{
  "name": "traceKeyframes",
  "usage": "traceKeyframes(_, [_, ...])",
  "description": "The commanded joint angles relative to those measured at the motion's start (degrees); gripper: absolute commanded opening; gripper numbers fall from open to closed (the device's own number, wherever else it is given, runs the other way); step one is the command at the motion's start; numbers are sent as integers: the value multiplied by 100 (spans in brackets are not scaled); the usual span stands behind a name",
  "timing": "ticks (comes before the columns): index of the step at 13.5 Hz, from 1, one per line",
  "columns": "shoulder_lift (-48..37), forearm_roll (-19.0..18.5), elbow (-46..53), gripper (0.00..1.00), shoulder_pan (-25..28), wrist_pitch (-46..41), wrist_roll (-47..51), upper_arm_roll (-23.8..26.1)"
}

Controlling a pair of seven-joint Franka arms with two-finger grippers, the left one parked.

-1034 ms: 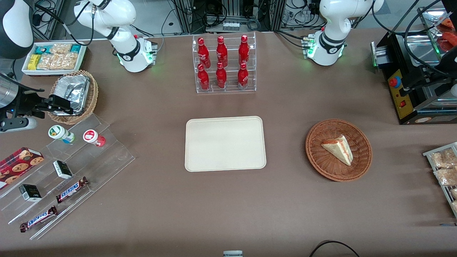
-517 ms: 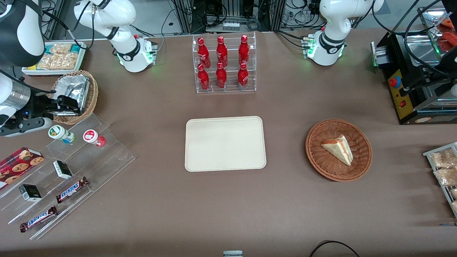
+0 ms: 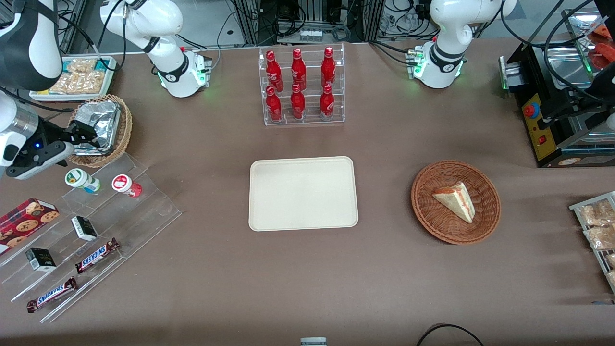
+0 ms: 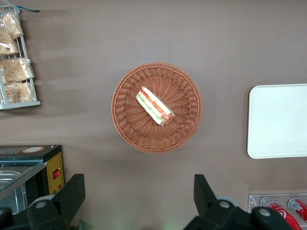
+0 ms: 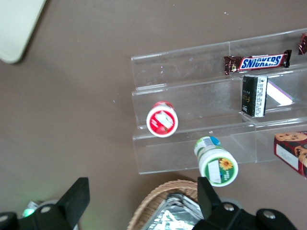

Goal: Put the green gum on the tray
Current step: 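Move the right gripper toward the green-and-white gum container on the acrylic display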

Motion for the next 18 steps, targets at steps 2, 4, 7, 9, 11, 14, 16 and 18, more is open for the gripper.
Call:
traceKeyframes(2, [-253, -98, -494, 100, -231, 577, -867, -2])
traceKeyframes(4, [-253, -247, -617, 100, -353, 831, -1148, -2])
traceKeyframes(7, [-209, -248, -836, 100, -468, 1297, -1263, -2])
traceKeyframes(9, [-130, -248, -855, 100, -477, 1447, -1334, -2])
traceKeyframes(11, [19, -239, -846, 100, -608, 1588, -1395, -2])
traceKeyframes(14, [230, -178, -811, 100, -740, 1720, -1536, 7])
traceKeyframes(16, [327, -160, -793, 100, -767, 1773, -1536, 7])
traceKeyframes(18, [476, -134, -776, 100, -784, 1895, -1658, 7])
